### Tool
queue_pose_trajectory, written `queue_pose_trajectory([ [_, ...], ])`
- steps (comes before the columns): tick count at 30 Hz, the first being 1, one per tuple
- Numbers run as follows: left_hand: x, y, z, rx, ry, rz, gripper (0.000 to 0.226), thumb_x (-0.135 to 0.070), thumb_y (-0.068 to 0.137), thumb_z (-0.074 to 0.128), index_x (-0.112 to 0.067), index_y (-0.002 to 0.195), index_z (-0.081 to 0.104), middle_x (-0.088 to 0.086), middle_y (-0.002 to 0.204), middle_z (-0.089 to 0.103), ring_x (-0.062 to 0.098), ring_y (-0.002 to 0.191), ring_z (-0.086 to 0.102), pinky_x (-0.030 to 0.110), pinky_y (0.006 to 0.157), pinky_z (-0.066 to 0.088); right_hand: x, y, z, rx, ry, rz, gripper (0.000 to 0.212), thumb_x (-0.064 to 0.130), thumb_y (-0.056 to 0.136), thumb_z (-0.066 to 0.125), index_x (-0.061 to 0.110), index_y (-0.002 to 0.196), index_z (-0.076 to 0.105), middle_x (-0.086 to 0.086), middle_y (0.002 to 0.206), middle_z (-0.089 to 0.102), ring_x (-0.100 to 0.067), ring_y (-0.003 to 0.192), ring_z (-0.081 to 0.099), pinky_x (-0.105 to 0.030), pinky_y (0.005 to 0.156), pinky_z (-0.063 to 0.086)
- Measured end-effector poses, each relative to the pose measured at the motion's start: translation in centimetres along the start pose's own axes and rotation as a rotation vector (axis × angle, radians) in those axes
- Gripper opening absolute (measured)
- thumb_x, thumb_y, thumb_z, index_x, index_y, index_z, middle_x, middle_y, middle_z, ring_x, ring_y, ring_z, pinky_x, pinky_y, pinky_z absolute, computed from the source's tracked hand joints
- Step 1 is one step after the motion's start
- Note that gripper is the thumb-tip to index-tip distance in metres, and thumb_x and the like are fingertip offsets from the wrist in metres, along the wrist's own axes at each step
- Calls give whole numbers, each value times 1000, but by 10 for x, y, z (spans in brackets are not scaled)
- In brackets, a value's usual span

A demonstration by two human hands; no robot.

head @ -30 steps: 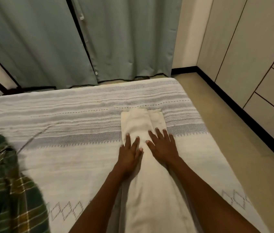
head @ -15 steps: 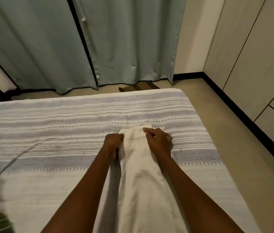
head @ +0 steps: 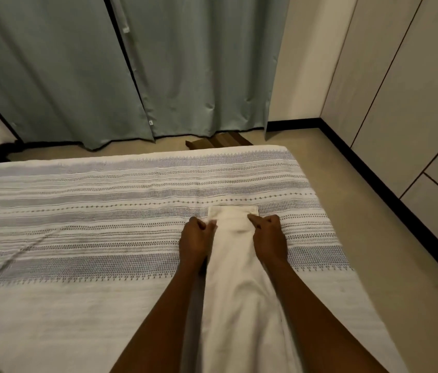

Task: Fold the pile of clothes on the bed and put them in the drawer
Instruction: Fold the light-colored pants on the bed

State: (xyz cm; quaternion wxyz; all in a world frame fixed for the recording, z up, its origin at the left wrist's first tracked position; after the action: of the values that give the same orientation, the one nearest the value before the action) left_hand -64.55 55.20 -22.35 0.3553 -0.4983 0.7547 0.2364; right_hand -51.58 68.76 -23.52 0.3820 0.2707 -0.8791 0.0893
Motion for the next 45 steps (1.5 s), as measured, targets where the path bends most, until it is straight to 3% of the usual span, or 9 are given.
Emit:
queue_pose_trajectory([
  [8, 20, -79, -37, 185, -178, -49, 33, -33, 88, 74, -13, 106, 55, -3, 89, 58, 7, 78, 55, 17, 65, 40, -14, -61, -27, 56, 4, 65, 72, 36, 96, 62, 29, 158, 26, -15, 128, 55, -34, 116, 56, -43, 97, 48],
  [13, 40, -166, -83, 400, -469, -88, 34, -15, 95, 66, -14, 126, 52, 2, 111, 63, 7, 100, 63, 17, 82, 50, -20, -149, -70, 189, 78, 204, 77, 43, 93, 64, 26, 156, 24, -13, 132, 62, -34, 121, 57, -39, 96, 45],
  [20, 71, -300, -135, 434, -266, -69, 20, -31, 95, 66, -14, 104, 67, -3, 107, 64, 5, 96, 63, 15, 77, 46, -33, -289, -104, 188, 41, 208, 33, 49, 91, 65, 22, 103, 50, 3, 99, 63, -21, 94, 62, -31, 71, 40],
  [28, 103, -379, -166, 458, -24, -26, 41, -51, 84, 72, -13, 70, 74, 3, 109, 61, 10, 106, 56, 27, 88, 42, -39, -417, -134, 191, -111, 240, 43, 59, 90, 58, 16, 90, 63, -7, 107, 54, -28, 91, 61, -37, 81, 51],
  [31, 111, -409, -182, 442, 118, 2, 54, -67, 70, 55, -17, 52, 58, 1, 68, 57, 7, 73, 54, 27, 66, 37, -44, -453, -147, 249, -186, 218, 54, 57, 92, 58, 6, 91, 73, -18, 117, 53, -34, 91, 63, -36, 87, 52],
  [34, 119, -438, -198, 430, 176, 21, 51, -54, 76, 58, -11, 49, 49, 4, 50, 42, 10, 48, 41, 29, 51, 28, -43, -479, -160, 299, -222, 226, 57, 56, 95, 54, 3, 107, 72, -21, 127, 48, -37, 105, 60, -38, 97, 49],
  [37, 138, -472, -210, 373, 176, -10, 48, -37, 89, 58, -3, 56, 58, 5, 53, 53, 15, 52, 50, 34, 54, 39, -41, -503, -176, 253, -161, 328, 63, 58, 98, 46, 1, 120, 65, -22, 133, 45, -39, 113, 55, -42, 100, 47],
  [42, 137, -522, -231, 322, 221, 15, 57, -65, 92, 44, -20, 58, 53, -1, 62, 56, 20, 59, 56, 31, 57, 39, -39, -539, -194, 402, -274, 327, 75, 69, 95, 42, 7, 135, 55, -19, 138, 44, -38, 124, 51, -43, 101, 42],
  [45, 143, -552, -243, 337, 406, 9, 42, -68, 91, 47, -27, 82, 52, -4, 83, 60, 23, 82, 61, 32, 69, 44, -48, -565, -196, 482, -315, 298, 74, 68, 93, 47, 10, 139, 50, -17, 139, 49, -35, 126, 53, -42, 103, 44],
])
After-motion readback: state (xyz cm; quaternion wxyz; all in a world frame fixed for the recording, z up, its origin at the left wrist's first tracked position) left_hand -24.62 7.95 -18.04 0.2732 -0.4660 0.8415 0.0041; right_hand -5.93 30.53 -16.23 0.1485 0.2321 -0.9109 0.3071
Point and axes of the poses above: each hand's wrist, its own y-axis towards the middle knuckle, its own z-axis out of the palm, x = y × z, the point moved 1 cm from there along y, towards the middle knuckle
